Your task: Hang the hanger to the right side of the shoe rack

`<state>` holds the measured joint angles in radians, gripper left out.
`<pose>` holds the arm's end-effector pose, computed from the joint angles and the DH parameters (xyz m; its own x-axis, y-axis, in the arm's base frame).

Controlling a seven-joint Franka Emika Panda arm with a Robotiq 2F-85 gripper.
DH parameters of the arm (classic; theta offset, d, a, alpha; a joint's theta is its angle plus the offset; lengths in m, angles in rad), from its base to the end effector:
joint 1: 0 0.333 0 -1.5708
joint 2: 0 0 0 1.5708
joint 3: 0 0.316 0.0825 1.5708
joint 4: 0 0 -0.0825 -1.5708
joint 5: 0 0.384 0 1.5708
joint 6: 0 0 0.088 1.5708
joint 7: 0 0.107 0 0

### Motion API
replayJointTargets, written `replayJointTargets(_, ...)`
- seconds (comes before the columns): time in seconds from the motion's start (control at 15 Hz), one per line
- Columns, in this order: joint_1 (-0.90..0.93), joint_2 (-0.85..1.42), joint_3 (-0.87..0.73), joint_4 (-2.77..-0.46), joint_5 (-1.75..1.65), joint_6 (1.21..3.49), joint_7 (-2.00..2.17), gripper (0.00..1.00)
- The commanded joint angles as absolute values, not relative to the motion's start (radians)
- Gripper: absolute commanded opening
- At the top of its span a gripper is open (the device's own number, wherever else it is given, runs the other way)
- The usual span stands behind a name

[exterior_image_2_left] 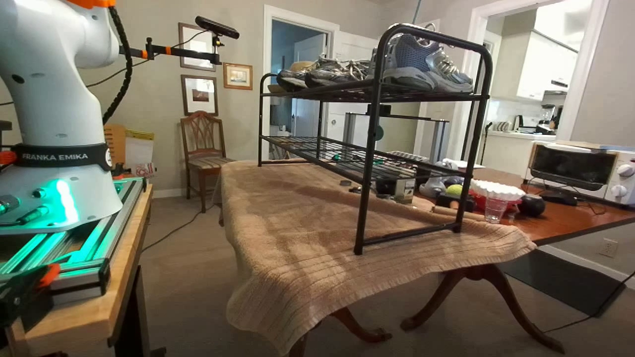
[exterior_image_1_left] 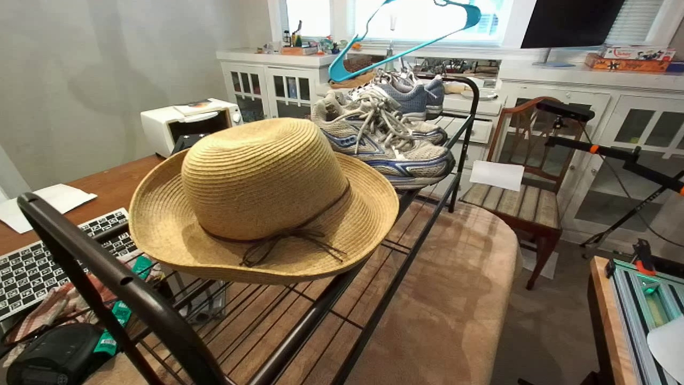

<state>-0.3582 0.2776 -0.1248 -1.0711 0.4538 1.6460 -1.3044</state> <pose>0.5897 -0.2417 0.7123 0.5428 0.7037 0.4585 0.7217 -0.6700 0.1739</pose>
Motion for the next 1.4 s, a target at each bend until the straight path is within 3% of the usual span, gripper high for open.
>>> replayJointTargets(0.0, -0.409, 0.361, -0.12, -0.944, 0.485, 1.567, -1.436, 0.02)
replayJointTargets(0.53, -0.496, 0.502, -0.086, -0.71, 0.522, 1.234, -1.451, 0.02)
replayJointTargets(1.0, -0.531, 0.566, -0.034, -0.637, 0.669, 1.319, -1.3, 0.02)
replayJointTargets(1.33, -0.558, 0.61, -0.002, -0.543, 0.644, 1.227, -1.313, 0.02)
